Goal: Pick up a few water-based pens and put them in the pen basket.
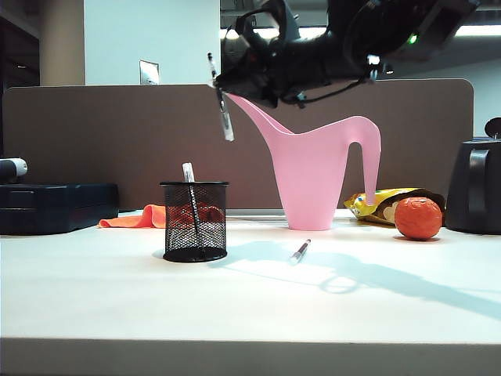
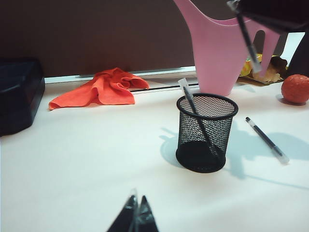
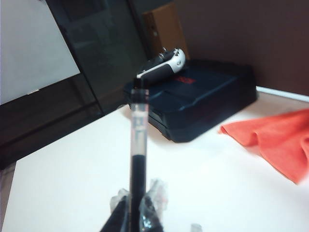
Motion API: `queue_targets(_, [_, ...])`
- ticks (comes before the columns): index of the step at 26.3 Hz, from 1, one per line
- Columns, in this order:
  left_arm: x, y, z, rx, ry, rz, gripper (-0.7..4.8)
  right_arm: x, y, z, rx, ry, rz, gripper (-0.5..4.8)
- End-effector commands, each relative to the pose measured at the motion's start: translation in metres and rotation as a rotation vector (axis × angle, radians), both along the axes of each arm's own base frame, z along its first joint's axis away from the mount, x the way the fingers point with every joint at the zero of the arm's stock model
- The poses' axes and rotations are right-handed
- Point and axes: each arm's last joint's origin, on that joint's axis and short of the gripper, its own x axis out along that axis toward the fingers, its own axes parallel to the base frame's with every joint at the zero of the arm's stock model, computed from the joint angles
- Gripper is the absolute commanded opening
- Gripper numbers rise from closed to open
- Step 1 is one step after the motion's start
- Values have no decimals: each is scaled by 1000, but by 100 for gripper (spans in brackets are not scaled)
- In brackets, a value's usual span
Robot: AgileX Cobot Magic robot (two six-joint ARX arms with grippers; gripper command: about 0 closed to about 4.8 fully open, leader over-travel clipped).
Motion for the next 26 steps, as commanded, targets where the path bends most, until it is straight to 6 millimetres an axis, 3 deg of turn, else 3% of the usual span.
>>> queue_targets(1, [0,0,1,7,-12,-4,-5,2,9,-6,35,-60,21,-8])
queue_targets(12, [0,0,1,6,-12,-4,-5,12,28,-39,44,-63,-6,-8])
queue_targets(26, [0,0,2,6,-12,-4,-5,18,34,-53,6,-29,-26,0])
